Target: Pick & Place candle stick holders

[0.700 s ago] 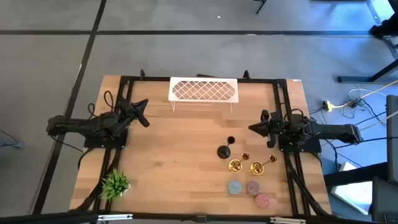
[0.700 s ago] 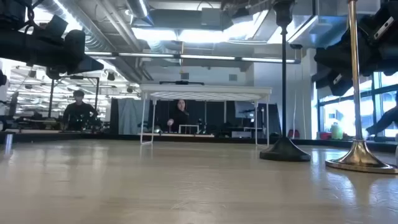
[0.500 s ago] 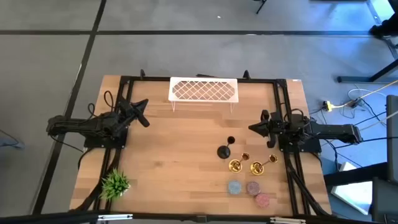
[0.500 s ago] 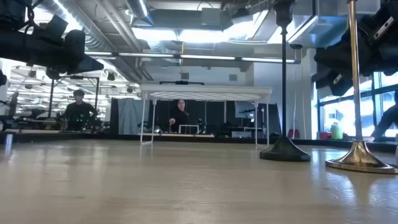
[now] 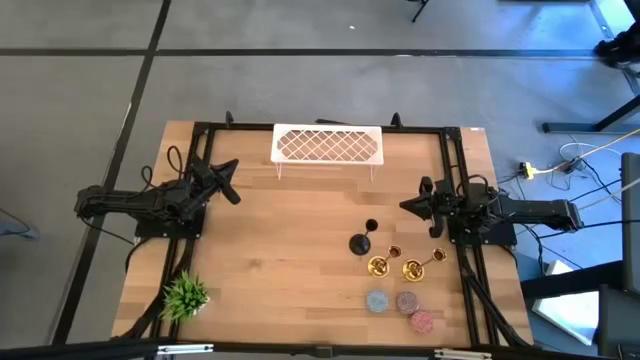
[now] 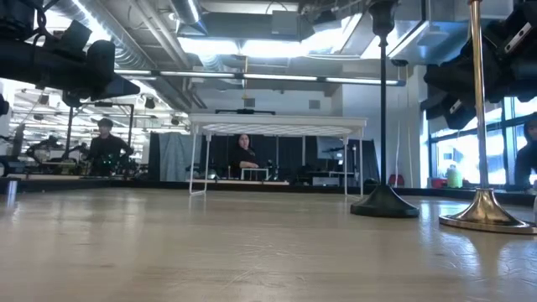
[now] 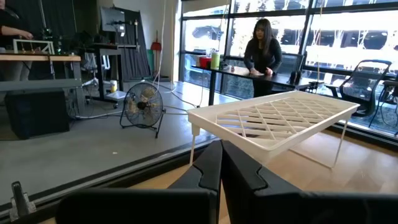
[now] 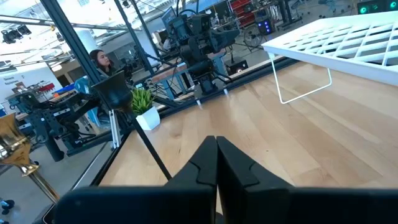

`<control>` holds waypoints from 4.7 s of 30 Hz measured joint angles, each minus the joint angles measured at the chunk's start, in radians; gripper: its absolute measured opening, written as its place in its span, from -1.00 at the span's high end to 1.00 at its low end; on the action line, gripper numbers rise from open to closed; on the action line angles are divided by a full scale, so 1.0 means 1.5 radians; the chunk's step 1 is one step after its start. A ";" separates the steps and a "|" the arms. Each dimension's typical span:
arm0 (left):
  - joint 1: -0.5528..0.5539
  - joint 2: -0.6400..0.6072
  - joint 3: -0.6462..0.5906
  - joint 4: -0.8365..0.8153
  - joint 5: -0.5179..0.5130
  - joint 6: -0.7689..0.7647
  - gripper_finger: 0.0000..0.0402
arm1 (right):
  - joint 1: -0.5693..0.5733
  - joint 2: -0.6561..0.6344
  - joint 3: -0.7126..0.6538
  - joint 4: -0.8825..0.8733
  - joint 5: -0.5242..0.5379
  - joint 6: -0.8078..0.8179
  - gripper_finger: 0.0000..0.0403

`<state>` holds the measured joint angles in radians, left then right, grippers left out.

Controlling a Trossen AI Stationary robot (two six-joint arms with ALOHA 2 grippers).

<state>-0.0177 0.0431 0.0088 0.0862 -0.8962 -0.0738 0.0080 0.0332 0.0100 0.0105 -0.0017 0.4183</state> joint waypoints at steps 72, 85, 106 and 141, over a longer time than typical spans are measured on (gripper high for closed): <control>0.001 0.000 0.000 0.044 -0.001 -0.146 0.98 | 0.000 0.000 0.000 0.302 0.282 0.203 1.00; 0.000 0.000 0.000 0.261 0.154 -0.562 0.98 | 0.000 0.000 0.000 0.378 0.350 0.229 1.00; -0.029 0.253 0.256 0.283 0.567 -0.316 0.98 | 0.000 0.018 0.043 0.481 0.195 0.298 1.00; 0.026 0.412 0.384 0.096 0.558 -0.344 0.98 | 0.093 0.566 0.617 -0.238 0.051 0.322 0.86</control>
<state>0.0216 0.6613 0.5850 0.2309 -0.0597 -0.5896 0.1481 0.8827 0.9360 -0.3471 0.0750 0.9007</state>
